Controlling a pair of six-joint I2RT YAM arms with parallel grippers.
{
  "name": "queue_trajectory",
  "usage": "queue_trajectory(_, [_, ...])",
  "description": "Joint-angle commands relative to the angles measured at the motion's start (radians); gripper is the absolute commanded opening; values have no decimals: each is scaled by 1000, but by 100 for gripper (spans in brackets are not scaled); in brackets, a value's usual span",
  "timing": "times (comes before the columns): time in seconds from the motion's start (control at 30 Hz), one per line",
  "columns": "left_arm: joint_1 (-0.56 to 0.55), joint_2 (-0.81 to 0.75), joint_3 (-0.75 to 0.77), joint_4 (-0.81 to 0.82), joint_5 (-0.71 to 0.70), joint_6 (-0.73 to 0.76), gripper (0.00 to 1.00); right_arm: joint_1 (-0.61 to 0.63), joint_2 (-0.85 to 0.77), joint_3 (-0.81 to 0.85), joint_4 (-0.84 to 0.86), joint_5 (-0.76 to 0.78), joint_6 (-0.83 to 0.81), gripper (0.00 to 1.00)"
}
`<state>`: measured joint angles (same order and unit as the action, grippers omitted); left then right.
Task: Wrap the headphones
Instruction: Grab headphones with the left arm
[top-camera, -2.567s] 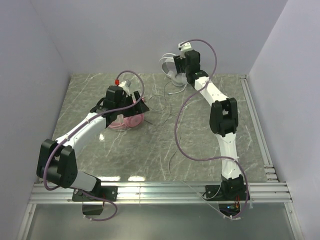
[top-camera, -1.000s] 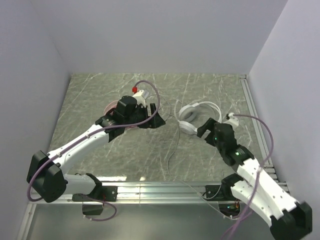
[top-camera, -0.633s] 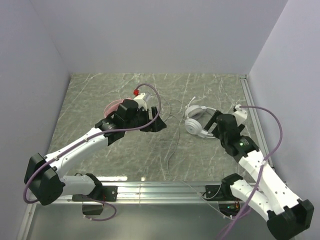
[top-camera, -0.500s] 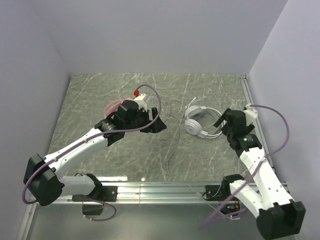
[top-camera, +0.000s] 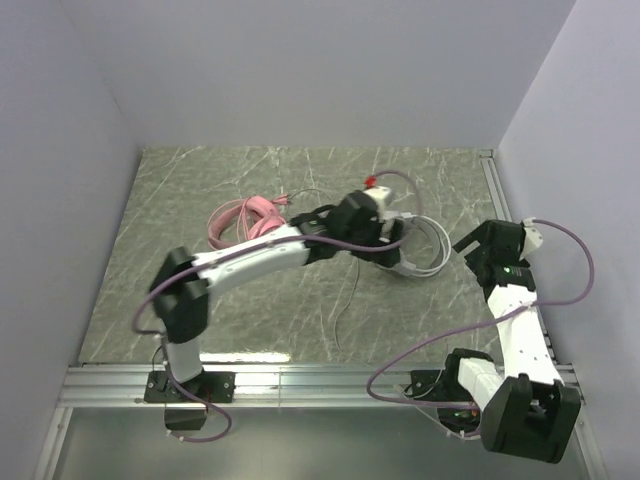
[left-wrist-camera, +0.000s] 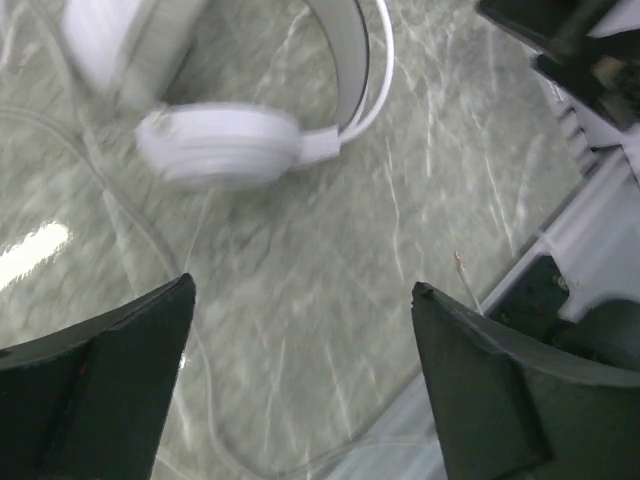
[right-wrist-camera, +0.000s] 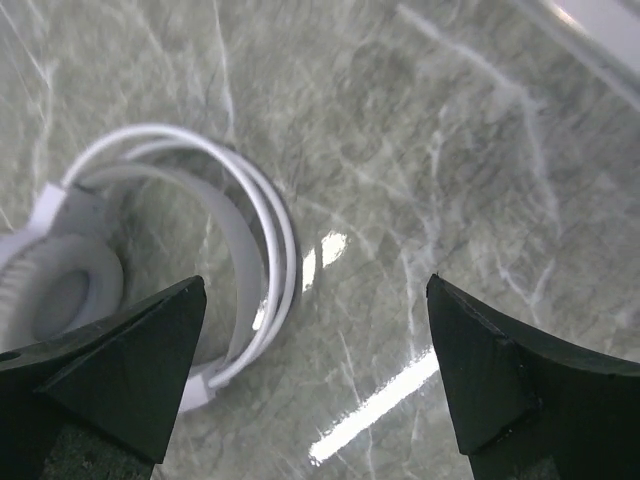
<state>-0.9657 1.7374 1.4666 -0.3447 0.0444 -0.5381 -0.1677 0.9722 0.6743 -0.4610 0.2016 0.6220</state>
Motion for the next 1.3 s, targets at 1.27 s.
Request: queue_trajectory(1.27, [-38, 389, 426, -211, -629, -688, 79, -151, -198, -78, 159, -278, 27, 99])
